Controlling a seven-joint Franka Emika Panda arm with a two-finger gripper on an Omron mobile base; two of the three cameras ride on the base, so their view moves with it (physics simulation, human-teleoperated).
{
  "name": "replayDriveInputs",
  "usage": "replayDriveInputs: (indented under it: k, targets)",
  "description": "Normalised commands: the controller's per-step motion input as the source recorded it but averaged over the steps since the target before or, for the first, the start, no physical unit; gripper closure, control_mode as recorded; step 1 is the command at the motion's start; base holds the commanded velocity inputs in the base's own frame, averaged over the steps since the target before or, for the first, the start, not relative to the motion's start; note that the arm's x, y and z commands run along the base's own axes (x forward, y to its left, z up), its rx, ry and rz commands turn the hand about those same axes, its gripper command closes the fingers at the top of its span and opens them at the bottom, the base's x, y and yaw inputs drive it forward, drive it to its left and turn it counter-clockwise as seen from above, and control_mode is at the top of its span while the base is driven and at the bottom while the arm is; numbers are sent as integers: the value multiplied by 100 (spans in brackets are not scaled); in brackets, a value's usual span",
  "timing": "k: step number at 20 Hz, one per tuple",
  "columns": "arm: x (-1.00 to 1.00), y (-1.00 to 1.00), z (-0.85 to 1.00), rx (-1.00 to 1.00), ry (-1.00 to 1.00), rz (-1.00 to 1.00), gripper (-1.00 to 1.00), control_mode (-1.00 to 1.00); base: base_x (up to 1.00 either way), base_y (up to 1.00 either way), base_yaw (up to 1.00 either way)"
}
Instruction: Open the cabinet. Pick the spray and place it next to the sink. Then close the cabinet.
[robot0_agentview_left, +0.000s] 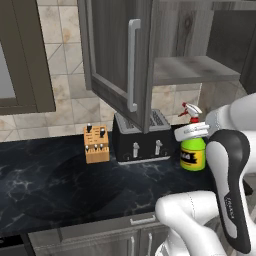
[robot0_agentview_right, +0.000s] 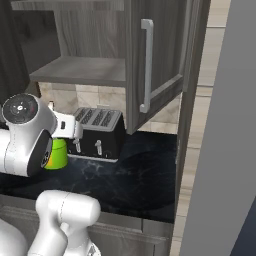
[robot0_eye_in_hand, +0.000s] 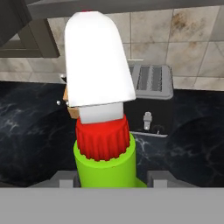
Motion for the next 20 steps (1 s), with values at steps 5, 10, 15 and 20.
replayDriveInputs:
  k: [5,10,15,20]
  targets:
    - [0,0,0,0,0,0,100,-100,0,0,0]
    - [0,0,0,0,0,0,100,-100,0,0,0]
    - [0,0,0,0,0,0,100,-100,0,0,0]
    - [-1,0,0,0,0,0,100,100,-60,0,0]
